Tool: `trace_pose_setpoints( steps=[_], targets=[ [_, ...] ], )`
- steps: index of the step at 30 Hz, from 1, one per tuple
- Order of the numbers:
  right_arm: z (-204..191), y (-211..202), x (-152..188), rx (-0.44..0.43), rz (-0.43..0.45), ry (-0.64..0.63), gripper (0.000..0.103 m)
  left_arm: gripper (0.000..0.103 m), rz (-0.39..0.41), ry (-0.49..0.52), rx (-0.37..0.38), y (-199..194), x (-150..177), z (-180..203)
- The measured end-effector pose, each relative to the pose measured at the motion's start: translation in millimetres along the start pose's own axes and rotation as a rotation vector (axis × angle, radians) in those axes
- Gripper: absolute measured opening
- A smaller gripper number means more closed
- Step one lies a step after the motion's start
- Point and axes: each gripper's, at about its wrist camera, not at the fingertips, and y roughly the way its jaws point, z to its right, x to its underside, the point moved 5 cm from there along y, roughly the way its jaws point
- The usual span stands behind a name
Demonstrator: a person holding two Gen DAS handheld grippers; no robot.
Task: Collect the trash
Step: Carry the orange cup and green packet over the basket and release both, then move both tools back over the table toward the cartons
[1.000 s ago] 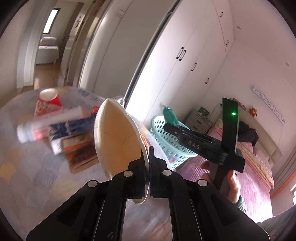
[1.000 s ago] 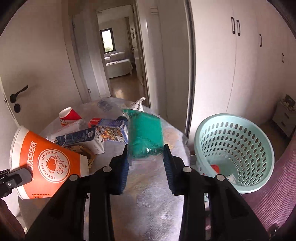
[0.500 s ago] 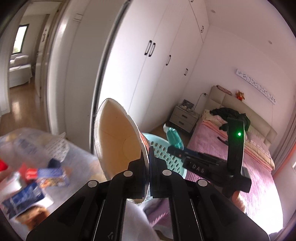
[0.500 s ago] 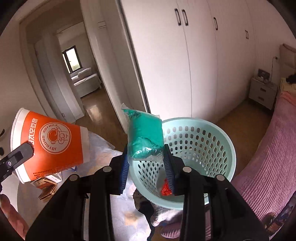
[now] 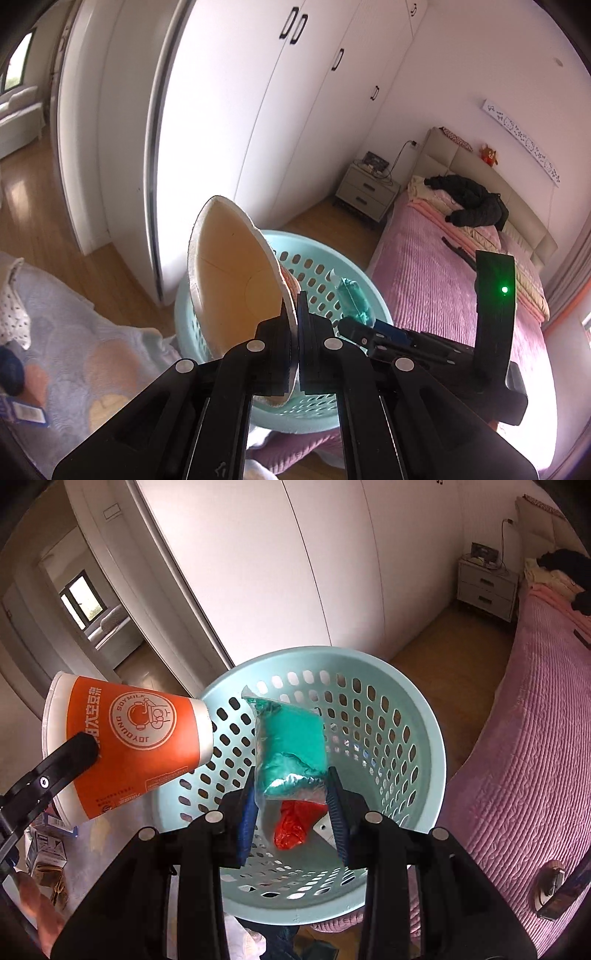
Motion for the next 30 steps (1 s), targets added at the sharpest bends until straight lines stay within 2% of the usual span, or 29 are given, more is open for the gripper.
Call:
trace_pose_setpoints(
  steps=[3,5,6,7,9,18,25,29,30],
  targets=[
    [0.5,0.7,4.4,0.003,-0.005,0.008,0.034,0.002,-0.023,0.001,-0.009,9.9,2.1,0.7],
    [0.9,0.7,0.0,0.004,0.001,0.008,0.034,0.010,-0.024,0.010,-0.027,9.4,3.0,-1.4],
    [1.1,-0.2,-1.2,0.002,0.005,0.008,0.035,0.025,-0.024,0.014,-0.034,8.8,2.8,-1.4],
    [0.9,-1.5,-2.1,0.001,0.010,0.010,0.042,0.040,-0.017,0.016,-0.041,9.6,-1.0,0.5],
    [-0.8,-6.3,0.1,0.000,0.023,0.009,0.047,0.047,0.012,0.024,-0.053,-0.2,-1.0,0.1],
    [-17.0,-26.1,12.6,-0.025,0.048,-0.047,0.047,0.047,0.083,-0.007,-0.049,-50.2,5.2,-4.0],
    [-57.2,-61.0,16.8,-0.072,0.107,-0.133,0.047,0.047,0.151,-0.054,-0.058,-106.5,19.4,-13.9],
    [-89.4,-80.5,23.3,-0.115,0.136,-0.197,0.047,0.048,0.205,-0.093,-0.101,-149.1,32.4,-27.7],
    [-98.7,-84.9,25.9,-0.128,0.140,-0.214,0.047,0.051,0.219,-0.101,-0.119,-161.7,36.7,-32.9]
  ],
)
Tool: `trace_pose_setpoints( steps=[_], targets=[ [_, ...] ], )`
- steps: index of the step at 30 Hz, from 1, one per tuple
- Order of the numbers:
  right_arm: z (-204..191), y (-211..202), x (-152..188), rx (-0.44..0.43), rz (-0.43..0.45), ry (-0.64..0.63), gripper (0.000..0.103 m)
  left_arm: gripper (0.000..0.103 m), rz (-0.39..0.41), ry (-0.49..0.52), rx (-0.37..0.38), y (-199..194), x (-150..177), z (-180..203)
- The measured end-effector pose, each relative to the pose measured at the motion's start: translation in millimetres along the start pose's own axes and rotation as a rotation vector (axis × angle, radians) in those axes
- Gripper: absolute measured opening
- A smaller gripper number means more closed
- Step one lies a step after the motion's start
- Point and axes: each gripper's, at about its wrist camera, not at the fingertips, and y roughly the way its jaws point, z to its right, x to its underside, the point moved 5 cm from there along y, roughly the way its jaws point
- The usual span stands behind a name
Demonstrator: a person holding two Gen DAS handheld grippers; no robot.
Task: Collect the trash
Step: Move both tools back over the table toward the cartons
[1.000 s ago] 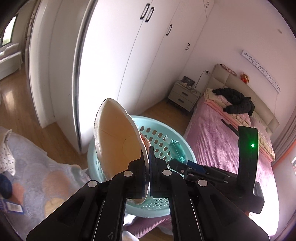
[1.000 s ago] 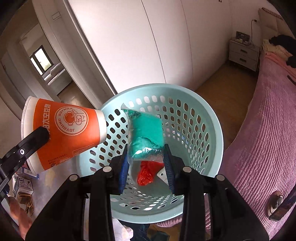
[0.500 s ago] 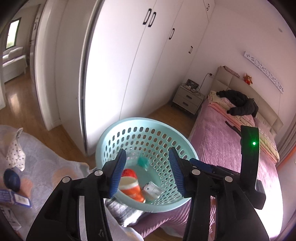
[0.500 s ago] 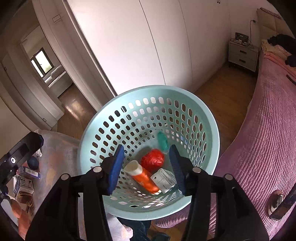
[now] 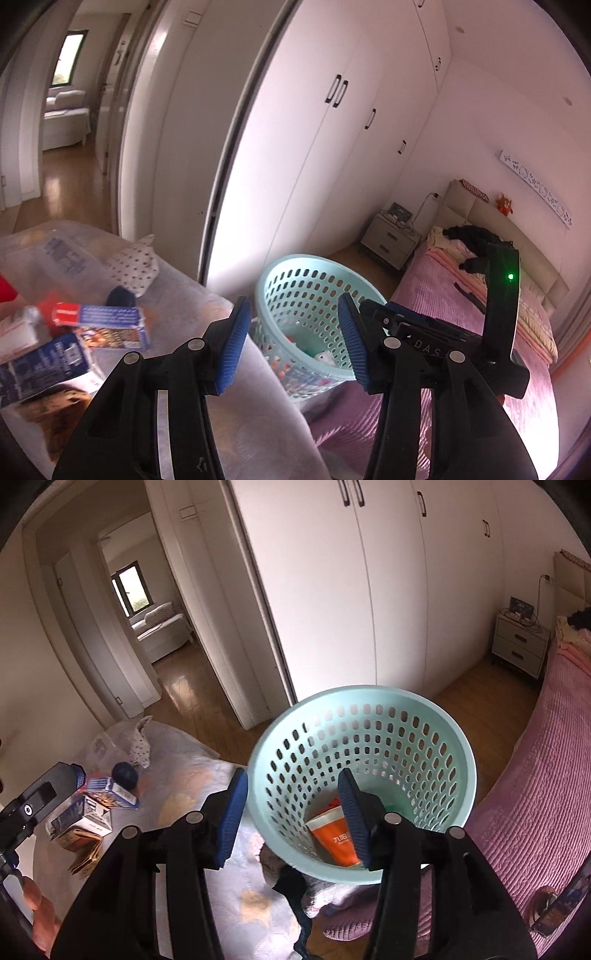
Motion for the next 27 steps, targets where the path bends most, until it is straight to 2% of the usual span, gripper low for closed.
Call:
trace_pose_setpoints(
  steps=[7,13,19,22,27],
  targets=[
    [-72.3,-12.3,7.1,-0.102,0.008,-0.115,0.048,0.052,0.094,-0.063,-0.121,-77.2,4.9,-51.1],
    [-135.4,-12.8,27.1,-0.184,-0.012,-0.218,0.047,0.058,0.127,-0.104,-0.242,-125.8,18.1,-96.5],
    [-195.9,-2.1,57.3,-0.257,-0.058,-0.302,0.047,0.058,0.117,-0.191,-0.289,-150.5,44.1,-136.4],
    [-222.6,10.2,73.9,-0.289,-0.105,-0.328,0.047,0.058,0.112,-0.222,-0.329,-157.1,54.3,-156.4],
    [-259.0,22.8,95.2,-0.326,-0.157,-0.372,0.047,0.058,0.101,-0.269,-0.355,-161.2,67.3,-187.8]
  ],
)
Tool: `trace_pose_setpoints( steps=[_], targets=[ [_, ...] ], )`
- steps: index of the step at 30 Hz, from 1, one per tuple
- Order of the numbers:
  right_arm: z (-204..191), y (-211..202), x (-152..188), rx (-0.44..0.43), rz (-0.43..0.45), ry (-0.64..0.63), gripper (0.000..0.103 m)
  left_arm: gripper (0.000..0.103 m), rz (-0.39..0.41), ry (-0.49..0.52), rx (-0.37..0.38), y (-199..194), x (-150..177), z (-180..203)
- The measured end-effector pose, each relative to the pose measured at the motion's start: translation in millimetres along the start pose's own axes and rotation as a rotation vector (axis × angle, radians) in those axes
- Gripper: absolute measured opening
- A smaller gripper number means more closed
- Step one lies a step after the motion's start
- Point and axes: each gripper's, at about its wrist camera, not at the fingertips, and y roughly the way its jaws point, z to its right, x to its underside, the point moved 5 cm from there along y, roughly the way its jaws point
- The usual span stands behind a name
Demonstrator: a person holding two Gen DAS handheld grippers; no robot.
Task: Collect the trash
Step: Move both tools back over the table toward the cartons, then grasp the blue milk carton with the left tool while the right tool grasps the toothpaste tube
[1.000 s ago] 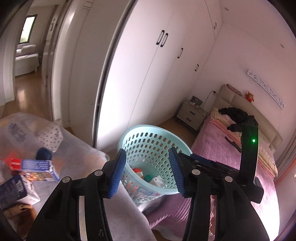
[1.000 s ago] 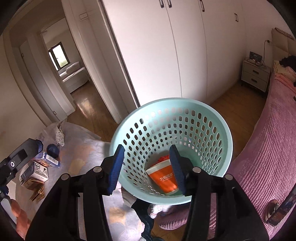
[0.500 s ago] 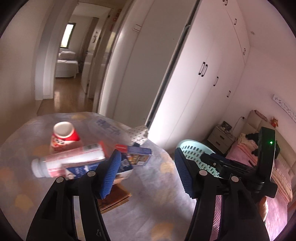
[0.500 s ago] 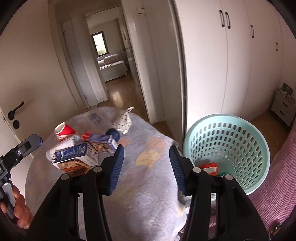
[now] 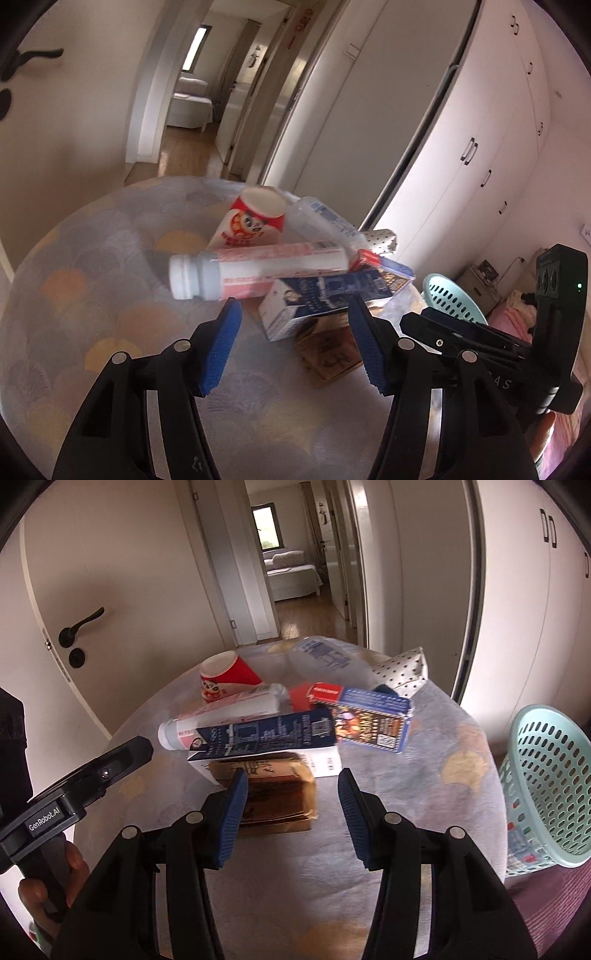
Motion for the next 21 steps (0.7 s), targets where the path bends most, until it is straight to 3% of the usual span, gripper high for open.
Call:
trace_pose_setpoints(
  steps=[8,10,13,19,21],
  targets=[
    [-31.7,36.8,5.6,-0.021,-0.072,-0.008,0.048,0.058,-0.004,-0.056,-0.028,1.5,4.3,-31.2],
    [-36.0,45.8,10.6,-0.018,-0.100,-0.005,0.056,0.058,-0.002,-0.072,-0.029,-0.4,4.9,-38.9],
    [-39.1,56.5,17.8,0.032,-0.118,-0.025,0.063,0.058,-0.014,-0.089,-0.023,-0.3,5.3,-47.2],
    [-28.1,63.5,26.8,0.139,-0.135,-0.029,0.063,0.058,-0.090,-0.087,0.058,17.1,9.3,-32.1],
    [-21.6,60.4,27.4,0.176,-0.130,-0.033,0.057,0.058,-0.124,-0.067,0.075,24.8,8.1,-21.9]
  ],
)
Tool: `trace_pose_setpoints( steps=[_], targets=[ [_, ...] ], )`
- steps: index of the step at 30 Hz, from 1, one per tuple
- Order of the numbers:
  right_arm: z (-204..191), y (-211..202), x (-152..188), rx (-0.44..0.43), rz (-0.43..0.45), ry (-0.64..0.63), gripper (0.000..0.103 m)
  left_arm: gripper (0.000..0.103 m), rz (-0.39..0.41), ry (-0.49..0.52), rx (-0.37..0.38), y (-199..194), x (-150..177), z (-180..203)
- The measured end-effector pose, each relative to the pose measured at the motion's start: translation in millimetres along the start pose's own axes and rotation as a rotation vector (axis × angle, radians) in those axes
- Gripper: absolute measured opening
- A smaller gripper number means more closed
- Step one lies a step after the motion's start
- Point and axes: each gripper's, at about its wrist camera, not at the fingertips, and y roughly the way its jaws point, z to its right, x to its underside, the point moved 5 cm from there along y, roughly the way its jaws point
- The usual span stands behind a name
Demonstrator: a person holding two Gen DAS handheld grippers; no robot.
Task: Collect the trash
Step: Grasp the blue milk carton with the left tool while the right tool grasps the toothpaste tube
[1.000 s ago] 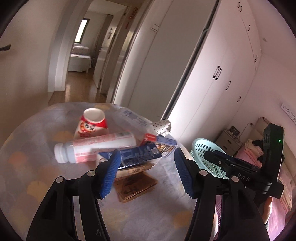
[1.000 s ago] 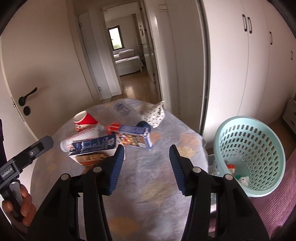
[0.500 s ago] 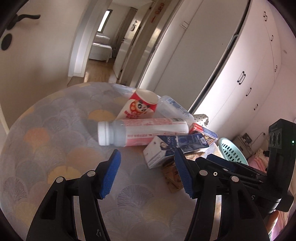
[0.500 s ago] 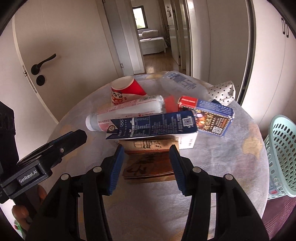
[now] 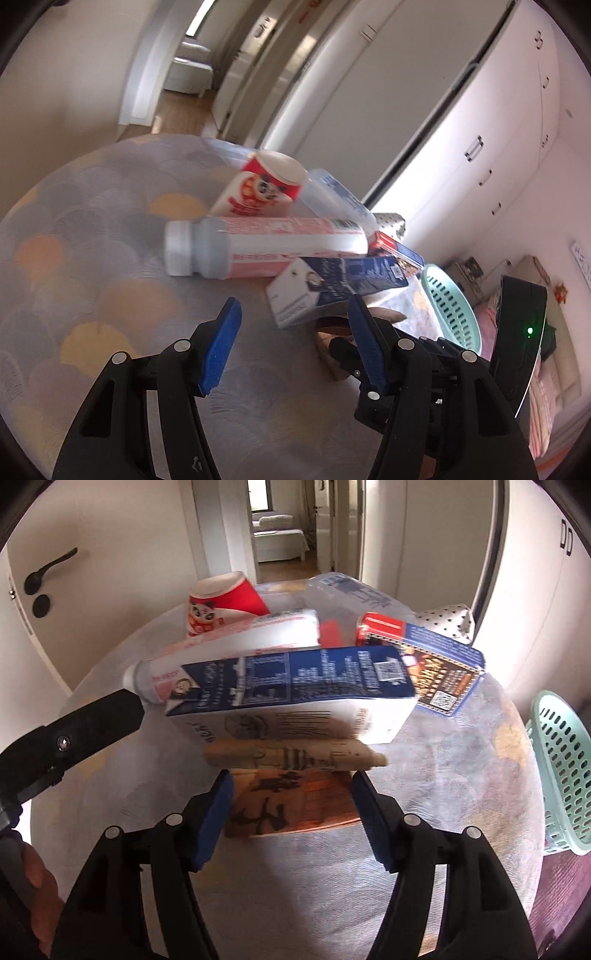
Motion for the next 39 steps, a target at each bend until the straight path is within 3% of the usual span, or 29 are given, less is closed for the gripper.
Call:
trace_pose_setpoints(
  steps=[3,9,15,18,20,23,27,36,39],
  targets=[
    [22.0,0.4,7.7,-0.007,-0.023,0.054,0.044,0.058,-0.040,0.030,-0.002,9.9,-2.8,8.1],
    [73.5,-11.8,13.9,0.001,-0.005,0.141,0.042,0.058,-0.076,0.083,-0.016,29.8,-10.2,16.7],
    [101.6,-36.0,-4.7,-0.046,0.093,0.159,0.042,0.047,-0.119,0.103,0.041,40.5,-3.1,29.5],
    [118.7,-40.9,-26.0,-0.035,0.154,0.136,0.043,0.043,-0.151,0.119,0.076,39.4,6.9,38.3],
    [124.2,-29.2,-47.4,-0.044,0.159,0.106,0.059,0.043,-0.175,0.134,0.100,36.7,15.8,43.6],
    [130.8,-10.2,-70.1,-0.092,0.130,0.061,0.063,0.044,-0.197,0.158,0.118,32.1,24.4,49.5],
    [127.1,3.8,-79.0,-0.128,0.102,-0.006,0.063,0.059,-0.164,0.185,0.044,29.2,16.6,45.3],
    [123.3,24.2,-85.1,-0.394,0.003,0.005,0.062,0.060,-0.203,0.217,0.046,54.6,-2.8,56.0],
    [125.0,21.3,-81.4,-0.475,-0.007,0.046,0.041,0.060,-0.222,0.235,0.036,63.2,-0.3,61.2]
  ],
)
